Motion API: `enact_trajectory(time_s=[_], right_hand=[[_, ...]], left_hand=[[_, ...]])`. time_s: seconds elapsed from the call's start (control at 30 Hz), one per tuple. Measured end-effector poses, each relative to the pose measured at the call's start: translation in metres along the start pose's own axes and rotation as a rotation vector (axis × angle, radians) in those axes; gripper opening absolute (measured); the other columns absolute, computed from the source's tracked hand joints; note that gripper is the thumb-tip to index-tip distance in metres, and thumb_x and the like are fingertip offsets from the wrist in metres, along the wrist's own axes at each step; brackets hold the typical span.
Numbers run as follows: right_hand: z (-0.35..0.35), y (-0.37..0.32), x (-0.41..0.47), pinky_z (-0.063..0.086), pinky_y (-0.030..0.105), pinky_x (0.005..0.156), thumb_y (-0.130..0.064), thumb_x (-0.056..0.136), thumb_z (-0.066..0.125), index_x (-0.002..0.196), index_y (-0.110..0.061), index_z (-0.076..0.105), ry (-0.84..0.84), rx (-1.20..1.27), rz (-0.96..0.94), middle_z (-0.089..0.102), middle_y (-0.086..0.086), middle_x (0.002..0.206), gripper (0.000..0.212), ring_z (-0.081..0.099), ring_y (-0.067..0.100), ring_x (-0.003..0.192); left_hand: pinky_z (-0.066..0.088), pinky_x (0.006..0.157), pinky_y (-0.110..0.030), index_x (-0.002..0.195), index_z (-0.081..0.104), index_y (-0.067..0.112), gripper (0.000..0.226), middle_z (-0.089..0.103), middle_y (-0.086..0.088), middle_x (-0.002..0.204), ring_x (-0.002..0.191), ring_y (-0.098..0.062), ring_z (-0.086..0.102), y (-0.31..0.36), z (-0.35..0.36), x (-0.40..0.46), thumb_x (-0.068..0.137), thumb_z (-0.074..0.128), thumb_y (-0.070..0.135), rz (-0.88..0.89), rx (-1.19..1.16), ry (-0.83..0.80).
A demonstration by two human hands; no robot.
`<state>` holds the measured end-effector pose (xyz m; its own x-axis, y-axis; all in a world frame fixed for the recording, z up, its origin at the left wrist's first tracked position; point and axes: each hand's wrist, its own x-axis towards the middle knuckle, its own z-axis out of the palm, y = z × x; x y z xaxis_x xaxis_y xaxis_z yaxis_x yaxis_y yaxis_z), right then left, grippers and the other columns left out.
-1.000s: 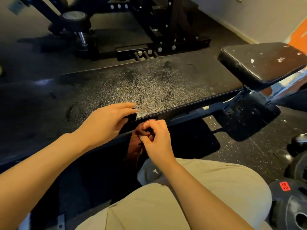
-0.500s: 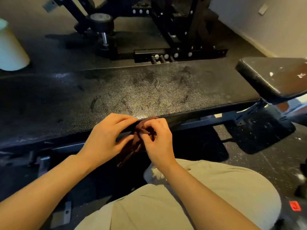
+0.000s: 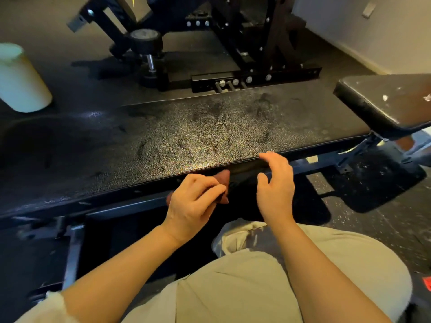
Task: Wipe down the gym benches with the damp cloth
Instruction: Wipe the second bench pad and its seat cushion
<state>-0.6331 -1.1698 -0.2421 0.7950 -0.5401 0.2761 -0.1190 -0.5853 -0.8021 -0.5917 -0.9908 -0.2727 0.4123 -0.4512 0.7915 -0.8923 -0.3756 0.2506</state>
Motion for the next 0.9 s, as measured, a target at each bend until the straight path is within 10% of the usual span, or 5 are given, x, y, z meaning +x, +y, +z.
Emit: enact_trajectory(time_s=[0.23, 0.57, 0.9], right_hand=[[0.006, 0.018, 0.005, 0.011, 0.044, 0.121, -0.002, 0.092, 0.051, 0.149, -0.022, 0.032, -0.236, -0.34, -0.144, 0.016, -0.001, 0.161, 0.064, 0.003, 0.018, 0.149], [0.0, 0.02, 0.007, 0.012, 0.047, 0.12, 0.004, 0.09, 0.051, 0.147, -0.027, 0.036, -0.25, -0.278, -0.114, 0.02, -0.006, 0.159, 0.067, 0.005, 0.012, 0.149], [0.0, 0.022, 0.008, 0.017, 0.047, 0.119, 0.009, 0.087, 0.049, 0.145, -0.025, 0.041, -0.231, -0.18, -0.096, 0.024, -0.006, 0.158, 0.068, 0.008, 0.011, 0.148]], left_hand=[[0.044, 0.082, -0.026, 0.094, 0.075, -0.003, 0.02, 0.072, -0.012, 0.1, 0.086, -0.023, 0.05, -0.016, 0.035, 0.019, 0.095, 0.056, 0.003, 0.291, 0.195, -0.045], [0.041, 0.066, -0.035, 0.098, 0.076, 0.008, 0.017, 0.07, -0.003, 0.103, 0.084, -0.021, 0.058, -0.026, 0.016, -0.006, 0.093, 0.061, 0.013, 0.07, 0.343, 0.053], [0.04, 0.072, -0.031, 0.093, 0.078, 0.012, 0.026, 0.073, 0.0, 0.098, 0.088, -0.017, 0.057, -0.015, 0.051, 0.035, 0.099, 0.053, 0.017, 0.226, 0.319, 0.057]])
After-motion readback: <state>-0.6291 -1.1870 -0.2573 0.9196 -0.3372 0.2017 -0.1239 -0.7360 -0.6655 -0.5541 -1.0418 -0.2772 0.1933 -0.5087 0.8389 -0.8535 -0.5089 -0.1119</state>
